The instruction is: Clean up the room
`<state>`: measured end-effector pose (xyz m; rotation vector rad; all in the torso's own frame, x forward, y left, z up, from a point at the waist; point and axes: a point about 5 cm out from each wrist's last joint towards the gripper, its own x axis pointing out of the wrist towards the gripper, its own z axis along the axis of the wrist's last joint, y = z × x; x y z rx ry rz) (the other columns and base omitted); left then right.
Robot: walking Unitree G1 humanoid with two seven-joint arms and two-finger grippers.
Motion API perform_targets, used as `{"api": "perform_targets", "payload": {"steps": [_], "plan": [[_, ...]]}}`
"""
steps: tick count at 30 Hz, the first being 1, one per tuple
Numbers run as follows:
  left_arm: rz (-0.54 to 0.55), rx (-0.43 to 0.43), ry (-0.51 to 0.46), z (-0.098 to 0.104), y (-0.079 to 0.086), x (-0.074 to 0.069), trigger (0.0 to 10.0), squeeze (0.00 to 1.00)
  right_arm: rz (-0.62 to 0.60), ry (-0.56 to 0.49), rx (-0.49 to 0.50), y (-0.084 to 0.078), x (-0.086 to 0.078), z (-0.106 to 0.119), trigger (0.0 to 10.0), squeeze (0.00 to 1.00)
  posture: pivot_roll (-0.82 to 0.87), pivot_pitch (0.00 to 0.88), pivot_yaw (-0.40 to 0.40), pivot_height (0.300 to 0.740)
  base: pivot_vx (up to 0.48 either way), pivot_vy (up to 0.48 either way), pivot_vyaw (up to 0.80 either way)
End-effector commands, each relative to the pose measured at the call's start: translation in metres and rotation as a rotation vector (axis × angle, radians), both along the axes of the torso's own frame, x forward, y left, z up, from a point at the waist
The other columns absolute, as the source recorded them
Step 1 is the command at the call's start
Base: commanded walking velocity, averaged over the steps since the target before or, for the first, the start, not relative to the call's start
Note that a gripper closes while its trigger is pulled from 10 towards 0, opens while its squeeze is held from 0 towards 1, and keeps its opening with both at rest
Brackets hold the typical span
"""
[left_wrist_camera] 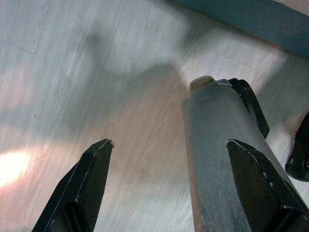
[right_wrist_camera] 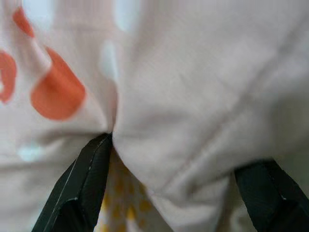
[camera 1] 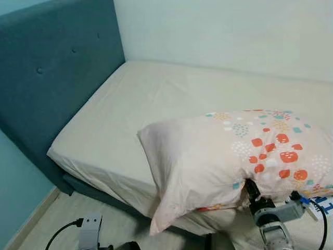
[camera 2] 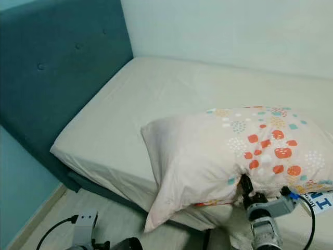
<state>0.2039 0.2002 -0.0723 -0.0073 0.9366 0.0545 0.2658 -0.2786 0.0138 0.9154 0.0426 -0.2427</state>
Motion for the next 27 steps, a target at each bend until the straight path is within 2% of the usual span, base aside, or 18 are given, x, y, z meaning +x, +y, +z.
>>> {"api": "perform_targets", "payload": {"steps": [1, 6, 9, 13, 14, 15, 16, 17, 25, 27], "plan": [[-0.005, 0.022, 0.016, -0.001, 0.008, -0.005, 10.0, 0.00, -0.009, -0.070, 0.030, -0.001, 0.004, 0.007, 10.0, 0.00, -0.08, 0.126, 0.086, 0.605, 0.000, 0.000, 0.00], [-0.009, 0.022, 0.016, -0.001, 0.008, -0.004, 10.0, 0.00, 0.044, -0.128, 0.072, 0.009, 0.017, 0.016, 10.0, 0.00, -0.08, 0.124, 0.093, 0.605, 0.000, 0.000, 0.00], [-0.017, 0.022, 0.014, -0.001, 0.008, -0.004, 10.0, 0.00, 0.082, -0.093, 0.100, 0.025, 0.029, 0.017, 10.0, 0.00, -0.08, 0.123, 0.093, 0.605, 0.000, 0.000, 0.00], [-0.018, 0.023, 0.013, -0.001, 0.008, -0.004, 10.0, 0.00, 0.092, -0.064, 0.118, 0.036, 0.038, 0.019, 10.0, 0.00, -0.07, 0.122, 0.095, 0.605, 0.000, 0.000, 0.00], [-0.018, 0.024, 0.012, -0.001, 0.008, -0.004, 10.0, 0.00, 0.100, -0.034, 0.112, 0.040, 0.042, 0.020, 9.1, 0.00, -0.07, 0.122, 0.095, 0.605, 0.000, 0.000, 0.00], [-0.019, 0.027, 0.013, 0.000, 0.008, -0.004, 10.0, 0.00, 0.107, -0.023, 0.111, 0.044, 0.048, 0.024, 2.4, 0.00, -0.07, 0.123, 0.097, 0.605, 0.000, 0.000, 0.00], [-0.019, 0.027, 0.013, 0.000, 0.008, -0.004, 10.0, 0.00, 0.107, -0.023, 0.111, 0.044, 0.048, 0.024, 2.4, 0.00, -0.07, 0.123, 0.097, 0.605, 0.000, 0.000, 0.00], [-0.020, 0.028, 0.013, 0.000, 0.008, -0.004, 10.0, 0.00, 0.114, -0.004, 0.101, 0.045, 0.050, 0.025, 0.0, 0.00, -0.07, 0.124, 0.097, 0.605, 0.000, 0.000, 0.00], [-0.020, 0.033, 0.016, -0.001, 0.009, -0.004, 10.0, 0.00, 0.157, -0.023, 0.086, 0.046, 0.060, 0.037, 0.0, 0.00, -0.07, 0.127, 0.099, 0.605, 0.000, 0.000, 0.00], [-0.020, 0.033, 0.016, -0.001, 0.009, -0.004, 10.0, 0.00, 0.207, -0.039, 0.097, 0.049, 0.062, 0.039, 0.0, 0.00, -0.07, 0.127, 0.098, 0.605, 0.000, 0.000, 0.00]]}}
